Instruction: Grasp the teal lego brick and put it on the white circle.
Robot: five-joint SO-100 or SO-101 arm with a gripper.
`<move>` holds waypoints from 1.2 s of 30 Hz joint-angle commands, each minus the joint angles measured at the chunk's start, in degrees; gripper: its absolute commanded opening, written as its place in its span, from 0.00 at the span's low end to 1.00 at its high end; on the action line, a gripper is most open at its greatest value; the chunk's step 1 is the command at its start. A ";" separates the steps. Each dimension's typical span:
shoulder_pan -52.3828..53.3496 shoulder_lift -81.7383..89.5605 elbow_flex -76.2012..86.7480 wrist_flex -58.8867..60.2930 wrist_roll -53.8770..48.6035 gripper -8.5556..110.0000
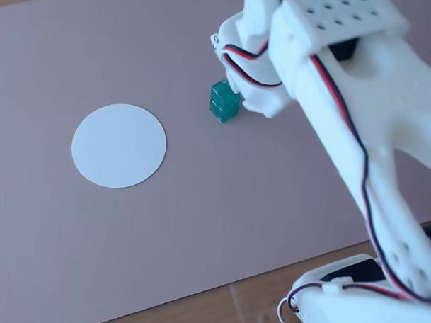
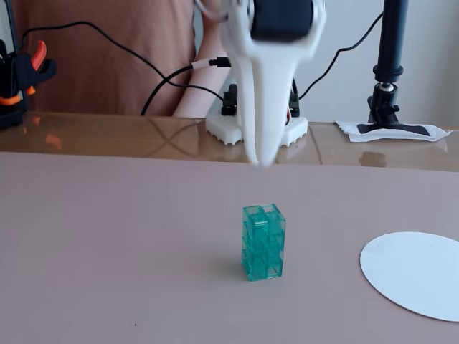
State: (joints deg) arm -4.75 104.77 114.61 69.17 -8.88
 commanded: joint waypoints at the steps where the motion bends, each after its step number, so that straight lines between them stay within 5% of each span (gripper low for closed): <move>1: -0.35 -4.57 -3.43 0.18 -2.02 0.26; 15: 0.18 -22.85 -17.14 0.00 -3.87 0.29; 23: 0.97 -31.20 -20.57 0.00 -5.19 0.07; 36: 0.97 -19.07 -17.05 2.72 -2.37 0.07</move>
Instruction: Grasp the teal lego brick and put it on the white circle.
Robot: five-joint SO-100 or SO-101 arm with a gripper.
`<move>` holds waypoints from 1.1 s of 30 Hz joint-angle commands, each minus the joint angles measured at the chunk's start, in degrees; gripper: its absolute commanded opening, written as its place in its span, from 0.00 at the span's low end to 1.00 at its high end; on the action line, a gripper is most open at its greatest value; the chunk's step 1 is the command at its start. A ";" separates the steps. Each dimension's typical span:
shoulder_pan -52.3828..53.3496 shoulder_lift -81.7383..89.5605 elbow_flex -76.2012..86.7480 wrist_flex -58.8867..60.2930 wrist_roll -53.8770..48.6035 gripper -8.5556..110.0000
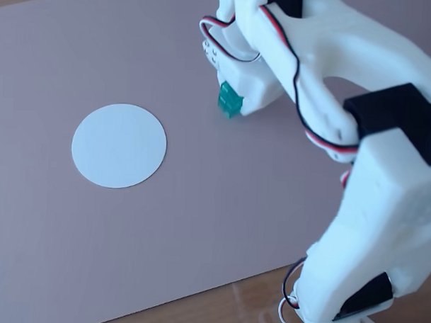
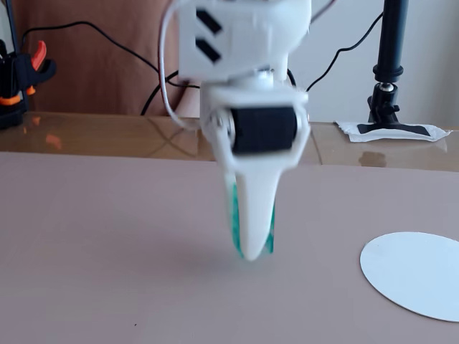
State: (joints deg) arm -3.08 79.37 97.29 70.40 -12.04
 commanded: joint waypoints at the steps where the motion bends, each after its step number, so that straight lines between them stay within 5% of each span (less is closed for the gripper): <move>1: -0.97 8.70 0.62 2.02 1.41 0.07; 13: -13.18 28.48 -3.96 6.59 7.82 0.07; 21: -25.49 13.71 -17.23 14.06 2.81 0.07; 33: -25.58 -10.55 -26.19 16.61 0.53 0.07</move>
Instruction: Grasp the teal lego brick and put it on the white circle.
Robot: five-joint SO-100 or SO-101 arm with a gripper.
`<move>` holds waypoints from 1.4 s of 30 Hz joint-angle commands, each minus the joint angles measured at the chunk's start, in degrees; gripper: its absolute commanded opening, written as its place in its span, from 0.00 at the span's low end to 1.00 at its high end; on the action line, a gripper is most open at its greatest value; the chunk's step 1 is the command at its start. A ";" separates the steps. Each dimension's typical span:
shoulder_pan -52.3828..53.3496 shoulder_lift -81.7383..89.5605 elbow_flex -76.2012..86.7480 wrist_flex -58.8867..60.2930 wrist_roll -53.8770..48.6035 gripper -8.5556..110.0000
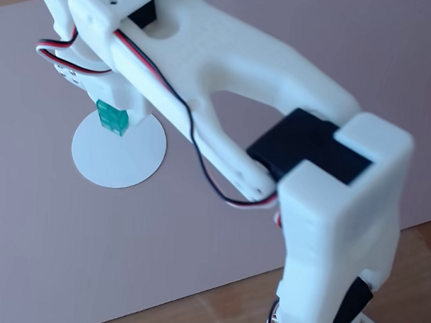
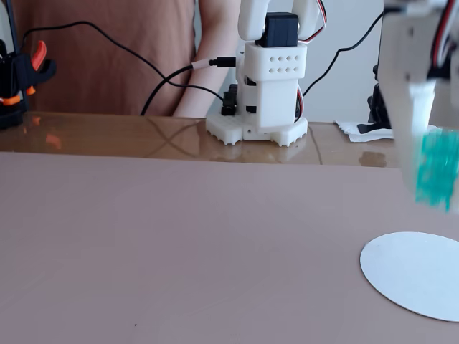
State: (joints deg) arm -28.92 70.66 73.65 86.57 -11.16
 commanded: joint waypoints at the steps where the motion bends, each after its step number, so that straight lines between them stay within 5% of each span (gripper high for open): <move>1: 0.18 -2.81 -2.81 0.44 -0.35 0.07; 6: 0.09 -5.63 -4.31 0.44 -0.18 0.07; 9: 0.00 -4.92 -4.13 0.70 -0.35 0.23; 14: 0.44 -3.60 -4.22 0.79 -0.26 0.29; 28: -0.62 14.50 -5.63 5.98 0.79 0.26; 32: 0.26 23.99 -4.13 7.65 1.58 0.13; 42: 11.60 57.83 28.13 -6.15 5.27 0.07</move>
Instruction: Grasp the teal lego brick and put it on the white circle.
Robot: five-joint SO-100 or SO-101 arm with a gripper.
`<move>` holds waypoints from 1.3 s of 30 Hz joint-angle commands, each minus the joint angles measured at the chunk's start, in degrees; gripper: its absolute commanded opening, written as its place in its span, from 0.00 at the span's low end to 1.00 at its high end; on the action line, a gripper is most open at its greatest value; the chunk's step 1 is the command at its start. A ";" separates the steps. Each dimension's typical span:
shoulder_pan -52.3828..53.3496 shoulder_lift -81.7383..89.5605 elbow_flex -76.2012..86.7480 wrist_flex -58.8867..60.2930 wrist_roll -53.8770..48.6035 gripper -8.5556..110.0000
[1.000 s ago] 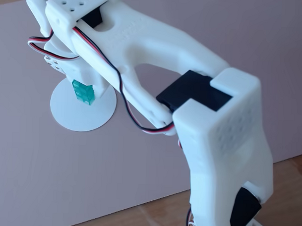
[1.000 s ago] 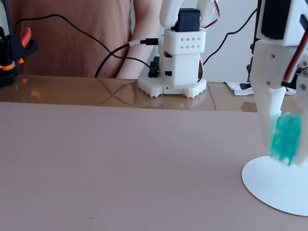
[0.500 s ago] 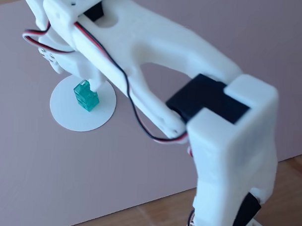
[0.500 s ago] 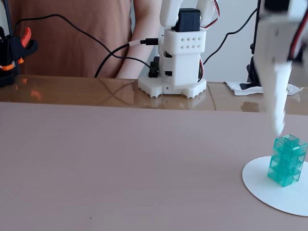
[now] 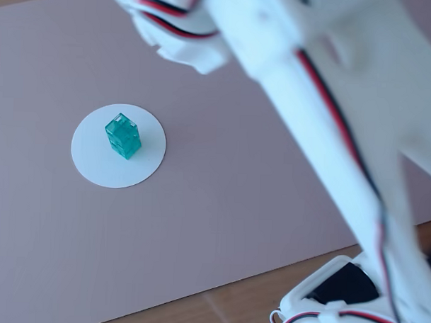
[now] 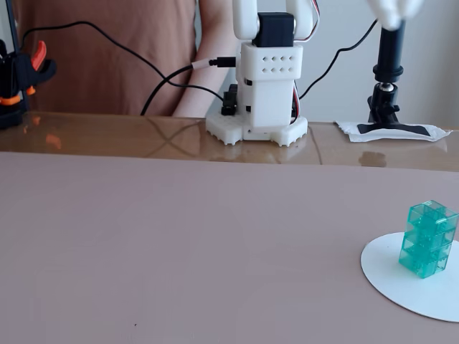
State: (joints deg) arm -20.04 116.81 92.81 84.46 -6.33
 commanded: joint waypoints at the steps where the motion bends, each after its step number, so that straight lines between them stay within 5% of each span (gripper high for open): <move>1: 4.04 15.21 12.22 -5.27 0.44 0.07; 15: 11.60 55.02 50.71 -16.88 -1.58 0.07; 39: 14.59 75.59 80.60 -17.49 -2.46 0.07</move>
State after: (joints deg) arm -6.15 191.95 173.14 67.68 -9.14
